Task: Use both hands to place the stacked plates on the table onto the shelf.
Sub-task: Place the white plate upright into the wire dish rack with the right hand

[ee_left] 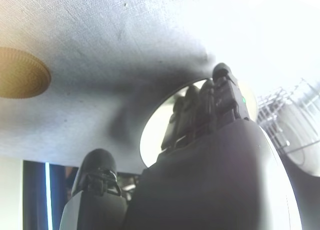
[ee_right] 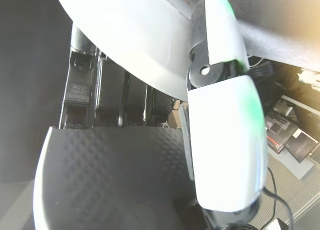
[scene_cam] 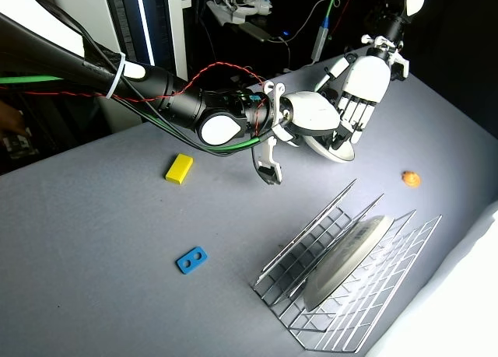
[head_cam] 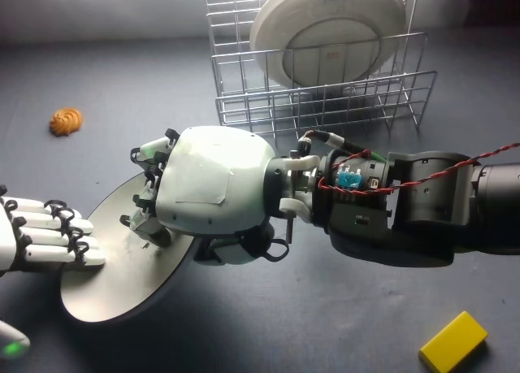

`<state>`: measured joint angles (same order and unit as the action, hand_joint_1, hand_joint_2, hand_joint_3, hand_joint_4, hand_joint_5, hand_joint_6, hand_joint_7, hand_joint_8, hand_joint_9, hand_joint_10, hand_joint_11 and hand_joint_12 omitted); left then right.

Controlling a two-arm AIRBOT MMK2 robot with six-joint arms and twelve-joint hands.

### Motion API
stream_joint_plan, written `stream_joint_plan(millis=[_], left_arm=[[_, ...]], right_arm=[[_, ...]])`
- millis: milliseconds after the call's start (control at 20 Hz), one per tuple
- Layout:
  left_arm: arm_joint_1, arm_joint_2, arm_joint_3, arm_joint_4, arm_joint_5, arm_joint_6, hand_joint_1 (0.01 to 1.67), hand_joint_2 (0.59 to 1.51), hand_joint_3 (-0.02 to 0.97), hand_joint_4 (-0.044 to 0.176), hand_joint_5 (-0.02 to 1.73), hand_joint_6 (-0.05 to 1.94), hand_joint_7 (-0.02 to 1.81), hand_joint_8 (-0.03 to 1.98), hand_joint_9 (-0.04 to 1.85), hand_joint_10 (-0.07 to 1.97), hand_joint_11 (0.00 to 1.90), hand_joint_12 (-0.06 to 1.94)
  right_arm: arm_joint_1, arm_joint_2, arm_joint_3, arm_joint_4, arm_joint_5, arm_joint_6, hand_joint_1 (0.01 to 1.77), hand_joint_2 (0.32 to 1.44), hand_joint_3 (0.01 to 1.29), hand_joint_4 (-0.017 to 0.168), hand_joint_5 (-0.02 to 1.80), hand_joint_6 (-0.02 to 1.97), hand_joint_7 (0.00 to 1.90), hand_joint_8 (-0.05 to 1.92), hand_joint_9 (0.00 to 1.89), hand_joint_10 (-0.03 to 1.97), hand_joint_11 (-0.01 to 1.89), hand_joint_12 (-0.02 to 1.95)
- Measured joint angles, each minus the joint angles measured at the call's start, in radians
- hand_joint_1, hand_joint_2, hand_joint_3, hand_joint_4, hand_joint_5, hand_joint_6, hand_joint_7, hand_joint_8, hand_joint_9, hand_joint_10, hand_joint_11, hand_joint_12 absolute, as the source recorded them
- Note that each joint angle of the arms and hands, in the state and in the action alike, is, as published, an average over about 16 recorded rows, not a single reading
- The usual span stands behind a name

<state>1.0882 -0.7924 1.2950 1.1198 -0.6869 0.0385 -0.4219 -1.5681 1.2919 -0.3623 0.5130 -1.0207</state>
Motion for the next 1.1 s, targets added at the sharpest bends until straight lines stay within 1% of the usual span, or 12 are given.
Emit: stream_joint_plan(millis=[100,250,600,700,1100], left_arm=[[-0.015,0.007,0.003,-0.023,0.003,0.0,0.01,1.216,0.02,-0.001,0.05,0.0,0.03,0.0,0.01,-0.01,0.02,0.01],[-0.04,0.019,0.012,-0.056,0.006,-0.001,0.01,1.215,0.02,0.001,0.06,0.01,0.04,0.0,0.01,0.0,0.02,0.01],[-0.097,0.047,0.051,-0.118,0.018,-0.002,0.01,1.211,0.02,0.001,0.08,0.02,0.04,0.0,0.03,0.01,0.02,0.01],[-0.106,0.051,0.066,-0.124,0.019,-0.002,0.01,1.209,0.02,0.0,0.08,0.02,0.04,0.0,0.03,0.01,0.02,0.01],[-0.127,0.055,0.128,-0.122,0.026,-0.002,0.02,1.2,0.02,-0.001,0.08,0.02,0.05,0.0,0.04,0.01,0.02,0.01]], right_arm=[[0.0,0.0,0.0,0.0,0.003,0.004,1.17,1.02,0.01,0.008,0.82,0.84,0.92,0.99,1.09,0.08,0.46,1.32],[0.004,0.005,-0.001,0.004,0.006,0.012,1.17,1.02,0.01,0.009,0.83,0.86,0.92,1.07,1.08,0.08,0.46,1.33],[0.032,0.043,-0.029,0.023,0.032,0.035,1.18,1.03,0.01,0.013,0.86,0.95,0.93,1.1,1.08,0.08,0.45,1.32],[0.044,0.059,-0.043,0.026,0.044,0.042,1.18,1.03,0.01,0.014,0.86,0.97,0.93,1.11,1.08,0.08,0.45,1.32],[0.096,0.141,-0.117,0.037,0.096,0.055,1.18,1.06,0.01,0.017,0.88,1.02,0.92,1.1,1.08,0.09,0.45,1.32]])
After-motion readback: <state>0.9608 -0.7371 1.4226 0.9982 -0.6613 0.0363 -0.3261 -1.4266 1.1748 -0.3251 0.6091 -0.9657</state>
